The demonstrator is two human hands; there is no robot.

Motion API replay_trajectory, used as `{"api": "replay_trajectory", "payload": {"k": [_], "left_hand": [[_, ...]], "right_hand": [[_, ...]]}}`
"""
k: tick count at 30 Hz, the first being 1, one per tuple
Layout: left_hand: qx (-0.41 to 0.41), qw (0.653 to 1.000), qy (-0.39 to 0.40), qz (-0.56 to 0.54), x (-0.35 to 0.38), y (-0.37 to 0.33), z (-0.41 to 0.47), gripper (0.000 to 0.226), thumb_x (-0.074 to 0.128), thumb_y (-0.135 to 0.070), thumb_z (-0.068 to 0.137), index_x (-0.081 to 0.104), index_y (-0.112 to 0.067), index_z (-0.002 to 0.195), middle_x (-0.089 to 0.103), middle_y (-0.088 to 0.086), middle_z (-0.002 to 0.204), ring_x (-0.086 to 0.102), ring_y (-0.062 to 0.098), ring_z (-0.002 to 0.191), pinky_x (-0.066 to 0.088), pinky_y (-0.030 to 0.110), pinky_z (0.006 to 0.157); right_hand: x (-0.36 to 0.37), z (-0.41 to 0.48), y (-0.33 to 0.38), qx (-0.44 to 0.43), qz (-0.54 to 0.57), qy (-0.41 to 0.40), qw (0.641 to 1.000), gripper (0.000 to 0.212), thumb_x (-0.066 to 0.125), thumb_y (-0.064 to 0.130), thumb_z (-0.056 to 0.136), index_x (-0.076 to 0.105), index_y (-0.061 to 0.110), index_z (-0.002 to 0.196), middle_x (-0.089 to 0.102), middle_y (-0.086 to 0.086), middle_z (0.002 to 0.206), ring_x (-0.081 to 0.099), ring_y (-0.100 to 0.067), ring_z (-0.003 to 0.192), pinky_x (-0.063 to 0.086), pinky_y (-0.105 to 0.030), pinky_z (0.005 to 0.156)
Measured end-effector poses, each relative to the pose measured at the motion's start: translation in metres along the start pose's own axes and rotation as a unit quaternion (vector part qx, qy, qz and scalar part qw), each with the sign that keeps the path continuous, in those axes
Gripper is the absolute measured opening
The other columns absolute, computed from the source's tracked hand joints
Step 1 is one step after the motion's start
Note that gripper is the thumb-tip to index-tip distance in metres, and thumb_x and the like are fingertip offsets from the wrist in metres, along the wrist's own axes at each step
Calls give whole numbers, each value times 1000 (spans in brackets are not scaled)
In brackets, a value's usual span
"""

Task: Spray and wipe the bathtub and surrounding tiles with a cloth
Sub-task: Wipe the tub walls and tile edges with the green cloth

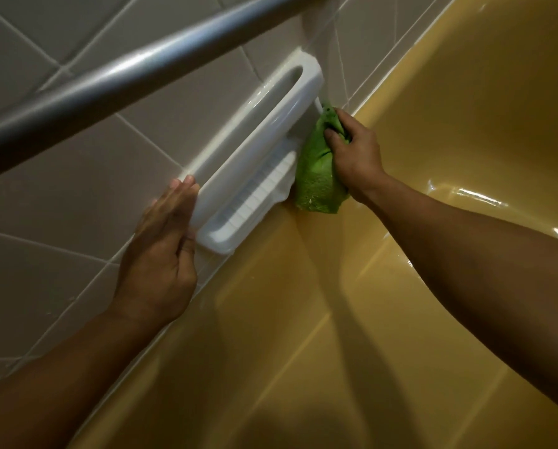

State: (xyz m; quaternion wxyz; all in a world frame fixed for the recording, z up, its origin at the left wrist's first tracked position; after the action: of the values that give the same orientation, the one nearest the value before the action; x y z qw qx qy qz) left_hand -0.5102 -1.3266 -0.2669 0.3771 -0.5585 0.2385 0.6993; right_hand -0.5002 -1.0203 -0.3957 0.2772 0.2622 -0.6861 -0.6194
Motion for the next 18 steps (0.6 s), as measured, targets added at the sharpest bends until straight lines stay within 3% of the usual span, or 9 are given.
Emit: {"api": "replay_trajectory", "payload": {"k": [5,8,13,18], "left_hand": [[-2,1000,-14,0,2,-1,0,56,37,-12,102,35,-11,158,36,2,163,25,17,154,20,40,127],[-10,1000,-22,-2,3,-3,-1,55,37,-14,104,34,-13,158,35,1,163,26,18,154,20,41,127],[-17,999,-34,-4,3,-3,-1,54,39,-15,104,35,-13,158,37,2,162,29,19,153,19,36,127],[-21,998,-51,-21,6,-5,0,54,40,-13,102,40,-10,156,41,7,160,33,23,150,22,39,125]], "right_hand": [[8,-17,-1,94,119,-28,988,34,56,18,102,63,25,135,69,4,114,69,-20,104,60,-43,91],[24,-40,-8,171,219,-9,961,32,52,14,105,61,19,136,69,-9,116,71,-27,99,63,-43,80],[58,-90,-24,223,280,30,933,31,52,14,105,62,16,134,70,-16,119,72,-34,102,60,-53,85],[81,-124,-33,240,292,68,923,33,50,14,106,59,14,138,69,-16,123,70,-34,108,59,-53,89]]}}
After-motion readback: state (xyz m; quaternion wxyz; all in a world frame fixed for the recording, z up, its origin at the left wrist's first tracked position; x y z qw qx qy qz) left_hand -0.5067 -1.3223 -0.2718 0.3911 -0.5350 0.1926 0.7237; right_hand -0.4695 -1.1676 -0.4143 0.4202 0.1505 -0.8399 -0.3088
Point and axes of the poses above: each hand's wrist, its own z-axis towards the middle knuckle, its own x-axis out of the palm, y = z × x, the point moved 3 cm from there along z, towards the middle knuckle
